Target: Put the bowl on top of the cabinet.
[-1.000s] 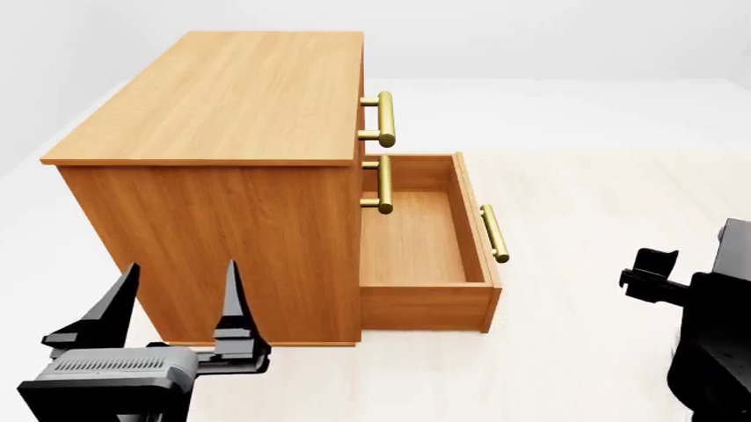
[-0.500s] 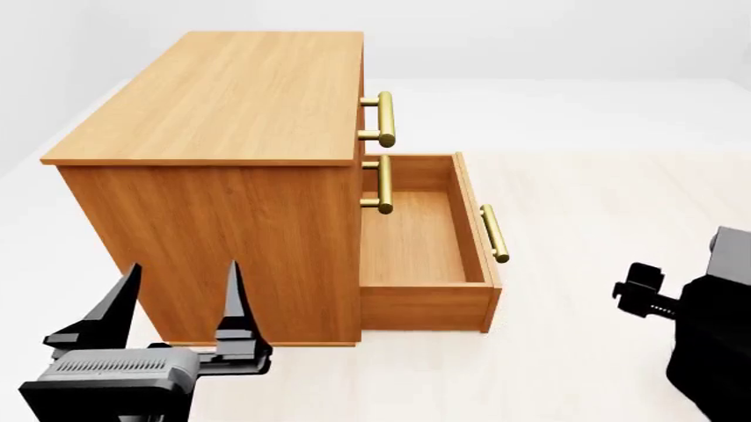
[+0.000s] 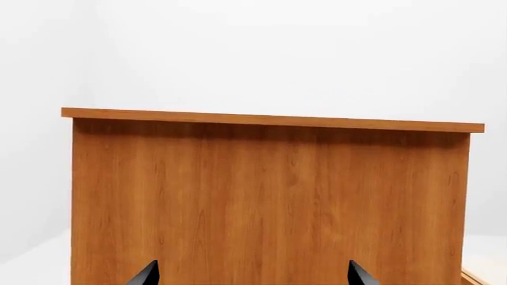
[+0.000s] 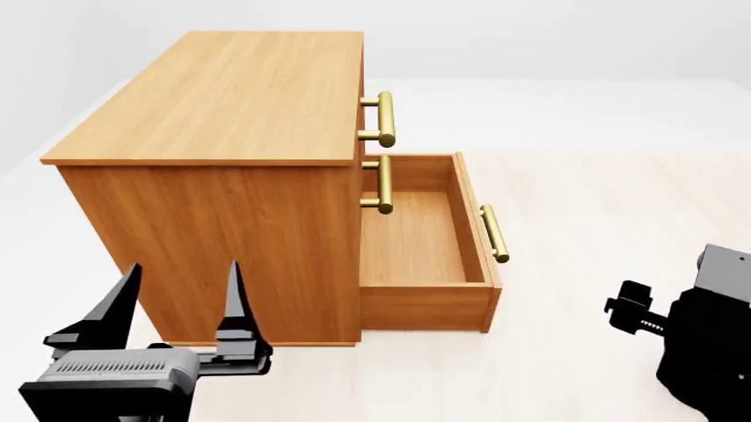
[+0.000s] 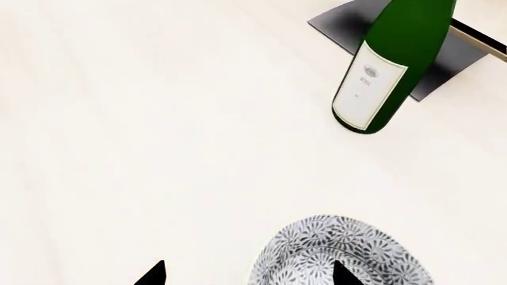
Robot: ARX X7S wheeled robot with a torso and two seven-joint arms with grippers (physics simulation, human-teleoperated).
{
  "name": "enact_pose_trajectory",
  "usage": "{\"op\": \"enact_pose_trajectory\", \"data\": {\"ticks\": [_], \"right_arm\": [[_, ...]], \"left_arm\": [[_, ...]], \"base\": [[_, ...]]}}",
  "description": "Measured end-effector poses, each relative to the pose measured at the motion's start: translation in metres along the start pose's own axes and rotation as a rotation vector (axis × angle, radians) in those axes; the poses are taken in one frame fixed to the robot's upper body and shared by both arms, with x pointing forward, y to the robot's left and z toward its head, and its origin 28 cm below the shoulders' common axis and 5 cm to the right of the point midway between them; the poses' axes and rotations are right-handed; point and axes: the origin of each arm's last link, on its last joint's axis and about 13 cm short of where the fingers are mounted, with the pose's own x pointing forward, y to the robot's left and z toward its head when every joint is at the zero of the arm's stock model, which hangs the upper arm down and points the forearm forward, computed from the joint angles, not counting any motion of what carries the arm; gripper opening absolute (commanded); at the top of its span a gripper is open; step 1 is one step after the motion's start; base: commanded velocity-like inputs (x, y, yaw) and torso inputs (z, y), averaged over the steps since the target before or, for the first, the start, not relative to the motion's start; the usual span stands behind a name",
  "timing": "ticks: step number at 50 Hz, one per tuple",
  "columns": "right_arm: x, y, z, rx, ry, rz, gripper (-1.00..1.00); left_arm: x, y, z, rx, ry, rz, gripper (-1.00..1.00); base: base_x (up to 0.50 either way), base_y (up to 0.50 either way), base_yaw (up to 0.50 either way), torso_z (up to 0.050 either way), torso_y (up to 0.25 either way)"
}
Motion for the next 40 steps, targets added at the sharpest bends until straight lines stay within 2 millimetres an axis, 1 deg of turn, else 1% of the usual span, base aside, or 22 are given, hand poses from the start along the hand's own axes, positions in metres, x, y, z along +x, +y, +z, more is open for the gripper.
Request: {"op": "enact_pose_trajectory", "data": {"ticks": [18,40], "right_arm": [[0.013,0.003,-0.012,-0.005,0.059,-0.025,1.00],[0.024,0.004,-0.024,-0.023,0.090,-0.062,1.00]], "left_arm": [[0.000,0.000,0.000,-0.001,0.000,0.001,1.00],[0.000,0.000,0.000,-0.001,0.000,0.000,1.00]], "base": [[0.00,0.00,0.00,0.000,0.000],[0.00,0.00,0.00,0.000,0.000]]}}
